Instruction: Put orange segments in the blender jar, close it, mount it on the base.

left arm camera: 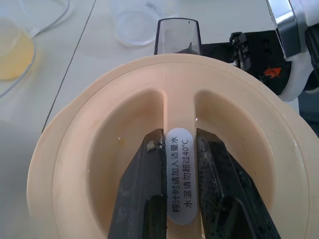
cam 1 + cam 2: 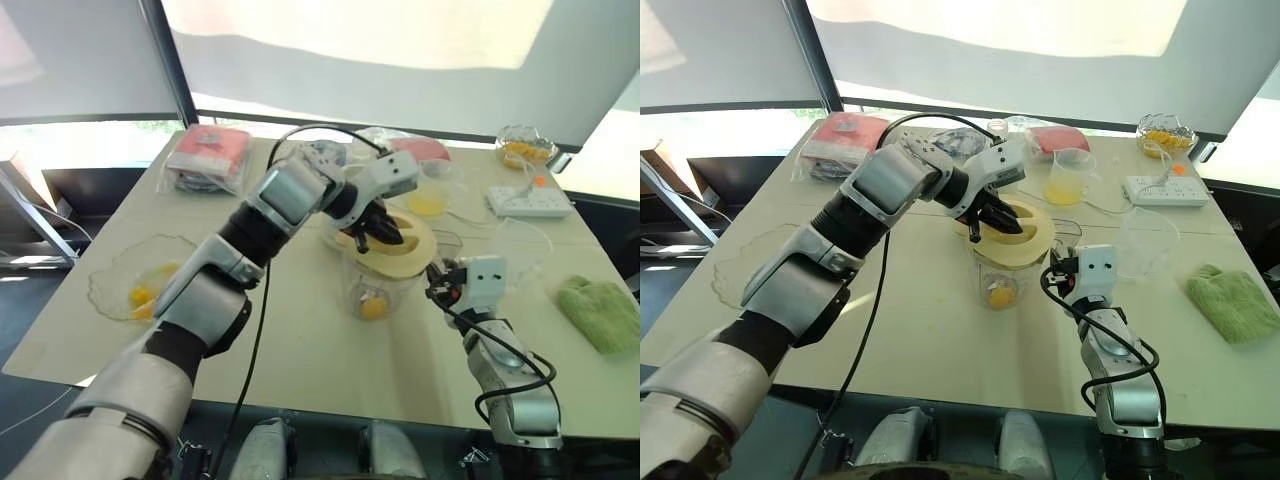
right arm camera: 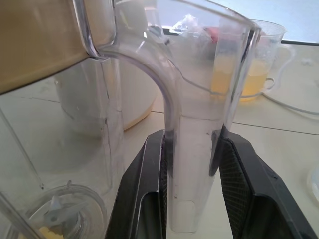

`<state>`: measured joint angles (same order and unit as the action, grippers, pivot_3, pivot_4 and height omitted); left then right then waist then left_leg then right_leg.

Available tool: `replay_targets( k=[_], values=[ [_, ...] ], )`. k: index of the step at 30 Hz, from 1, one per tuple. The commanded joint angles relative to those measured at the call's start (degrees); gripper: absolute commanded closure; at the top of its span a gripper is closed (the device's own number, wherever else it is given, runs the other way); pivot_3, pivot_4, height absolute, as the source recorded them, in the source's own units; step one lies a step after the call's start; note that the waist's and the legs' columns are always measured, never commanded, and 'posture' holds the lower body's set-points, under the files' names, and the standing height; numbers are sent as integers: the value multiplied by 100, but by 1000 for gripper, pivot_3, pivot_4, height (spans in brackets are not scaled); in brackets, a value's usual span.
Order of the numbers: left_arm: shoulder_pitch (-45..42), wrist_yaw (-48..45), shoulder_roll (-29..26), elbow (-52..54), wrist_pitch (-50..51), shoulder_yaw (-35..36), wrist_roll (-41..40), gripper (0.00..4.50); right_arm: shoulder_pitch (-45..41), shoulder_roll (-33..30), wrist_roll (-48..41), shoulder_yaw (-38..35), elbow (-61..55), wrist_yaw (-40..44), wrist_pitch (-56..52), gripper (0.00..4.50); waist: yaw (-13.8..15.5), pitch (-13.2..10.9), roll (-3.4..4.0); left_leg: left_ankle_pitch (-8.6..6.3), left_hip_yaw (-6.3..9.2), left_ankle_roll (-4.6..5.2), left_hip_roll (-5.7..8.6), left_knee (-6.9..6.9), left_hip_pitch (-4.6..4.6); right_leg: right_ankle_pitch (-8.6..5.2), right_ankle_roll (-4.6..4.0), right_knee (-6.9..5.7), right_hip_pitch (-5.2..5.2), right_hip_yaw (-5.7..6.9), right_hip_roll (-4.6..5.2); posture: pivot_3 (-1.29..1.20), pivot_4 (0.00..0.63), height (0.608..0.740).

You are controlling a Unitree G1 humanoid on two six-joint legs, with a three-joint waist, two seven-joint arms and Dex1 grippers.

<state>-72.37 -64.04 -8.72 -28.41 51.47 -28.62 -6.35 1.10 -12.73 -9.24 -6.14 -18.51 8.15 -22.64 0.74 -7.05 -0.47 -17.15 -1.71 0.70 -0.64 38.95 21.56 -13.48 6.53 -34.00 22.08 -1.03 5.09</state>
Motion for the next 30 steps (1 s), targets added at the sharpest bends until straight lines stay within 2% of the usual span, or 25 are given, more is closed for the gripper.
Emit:
replay_targets(
  k=[1,12,19,20,21,23,26,30],
  values=[
    [685,1007,23,-805,609,-578,757,4279,-148,-63,-8,156,-596,200,279,3622,0,2,1,0,0,0,6,0,3,-3,4,1,0,0,6,0,150,740],
    [1100,351,-630,623,-303,-1044,890,4279,-88,-74,34,222,-588,278,316,3622,-88,7,9,0,-2,0,7,-102,-5,12,-21,66,9,17,23,0,150,740],
    [1086,399,-964,1595,-882,-797,1027,737,-73,-213,98,213,-556,408,370,3618,-181,-31,31,0,-2,0,7,-116,6,13,-22,67,32,20,27,0,150,740],
    [1000,348,-1011,1804,-852,-658,963,376,-69,-237,100,207,-551,436,381,3618,-178,-41,28,0,-3,0,7,-122,10,13,-22,67,38,21,29,0,150,740],
    [920,309,-1059,1990,-894,-526,901,376,-53,-258,82,195,-553,458,394,3618,-178,-45,22,1,-8,1,8,-128,17,13,-23,66,50,21,32,0,150,740],
    [677,264,-1169,2191,-1016,-176,748,376,-26,-301,44,147,-546,505,404,3618,-172,-47,25,15,-10,16,7,-130,94,16,-25,51,118,29,31,0,150,740],
    [186,406,-1271,2011,-1200,525,519,376,5,-354,16,67,-490,575,444,3618,-143,-75,29,48,-17,-29,12,-121,204,19,-23,-20,254,30,30,0,150,740],
    [-118,748,-1411,1523,-1407,1026,459,376,-30,-392,-33,7,-416,627,459,3618,-112,-139,53,60,-16,-41,10,-98,269,25,-8,-37,308,48,-18,0,150,740]
  ],
)
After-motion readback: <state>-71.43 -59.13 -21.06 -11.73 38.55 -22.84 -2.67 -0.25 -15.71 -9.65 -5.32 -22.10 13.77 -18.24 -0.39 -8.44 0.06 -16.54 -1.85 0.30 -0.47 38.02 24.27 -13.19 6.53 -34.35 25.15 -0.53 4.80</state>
